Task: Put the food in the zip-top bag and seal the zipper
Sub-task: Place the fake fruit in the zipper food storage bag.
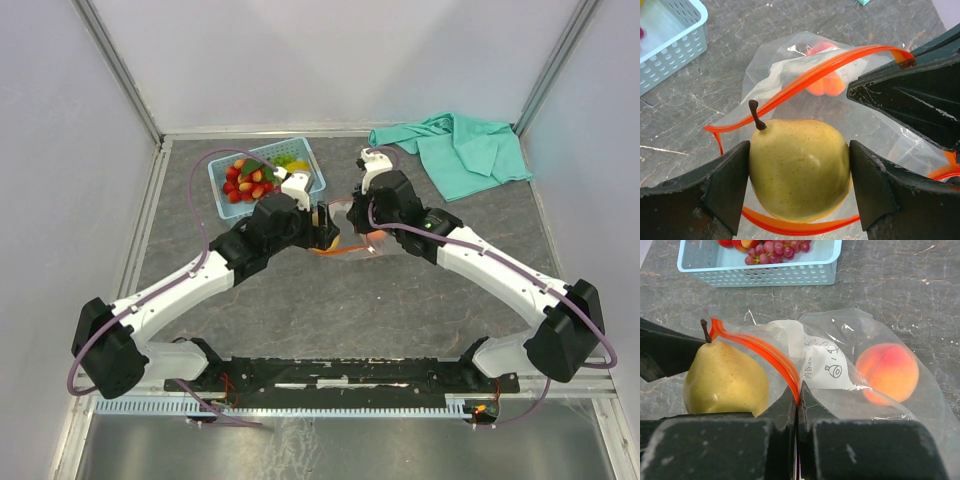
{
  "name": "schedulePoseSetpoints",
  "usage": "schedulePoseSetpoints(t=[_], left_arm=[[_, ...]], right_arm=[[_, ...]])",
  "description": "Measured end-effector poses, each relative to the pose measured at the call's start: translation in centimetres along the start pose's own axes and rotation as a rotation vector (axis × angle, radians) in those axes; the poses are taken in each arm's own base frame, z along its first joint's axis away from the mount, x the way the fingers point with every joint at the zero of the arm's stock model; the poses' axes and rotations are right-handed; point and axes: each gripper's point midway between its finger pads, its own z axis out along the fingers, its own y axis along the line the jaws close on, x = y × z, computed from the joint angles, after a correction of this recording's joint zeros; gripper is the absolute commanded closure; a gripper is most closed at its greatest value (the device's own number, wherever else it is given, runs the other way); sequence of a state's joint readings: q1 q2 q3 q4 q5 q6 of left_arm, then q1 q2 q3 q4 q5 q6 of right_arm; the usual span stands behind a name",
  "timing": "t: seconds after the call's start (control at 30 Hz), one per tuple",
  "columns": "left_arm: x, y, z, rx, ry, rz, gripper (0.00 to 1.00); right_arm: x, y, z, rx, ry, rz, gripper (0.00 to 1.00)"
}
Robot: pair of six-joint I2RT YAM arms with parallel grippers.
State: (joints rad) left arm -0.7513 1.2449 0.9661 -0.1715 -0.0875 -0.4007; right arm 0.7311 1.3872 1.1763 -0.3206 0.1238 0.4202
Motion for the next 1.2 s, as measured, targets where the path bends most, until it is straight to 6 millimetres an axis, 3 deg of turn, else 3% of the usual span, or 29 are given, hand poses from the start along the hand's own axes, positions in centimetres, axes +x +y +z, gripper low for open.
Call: schedulePoseSetpoints(t=[0.2, 0.47, 0.73, 0.97, 1.2], left_arm=[[0.3, 0.3, 0.1, -0.022, 0.016, 0.003, 0.14], [-1.7, 0.4, -0.4, -0.067, 0.002, 0.000, 0.00], [-2.2, 0.6, -1.9, -0.118, 0.047, -0.055, 0.00], [-3.4, 1.3, -4.7, -0.218, 0.096, -0.114, 0.10], [-1.0, 4.0, -6.4, -0.374, 0.195, -0.114, 0.25]], right_arm=[[0.0, 0.5, 0.1, -0.021, 0.001, 0.023, 0.98], [-0.1, 0.9, 0.1, -0.040, 0.002, 0.047, 0.98], [-0.1, 1.0, 0.1, -0.041, -0.001, 0.051, 0.98], [0.1, 0.9, 0.2, -0.039, 0.004, 0.052, 0.98], [0.4, 0.8, 0.3, -0.038, 0.009, 0.052, 0.98]])
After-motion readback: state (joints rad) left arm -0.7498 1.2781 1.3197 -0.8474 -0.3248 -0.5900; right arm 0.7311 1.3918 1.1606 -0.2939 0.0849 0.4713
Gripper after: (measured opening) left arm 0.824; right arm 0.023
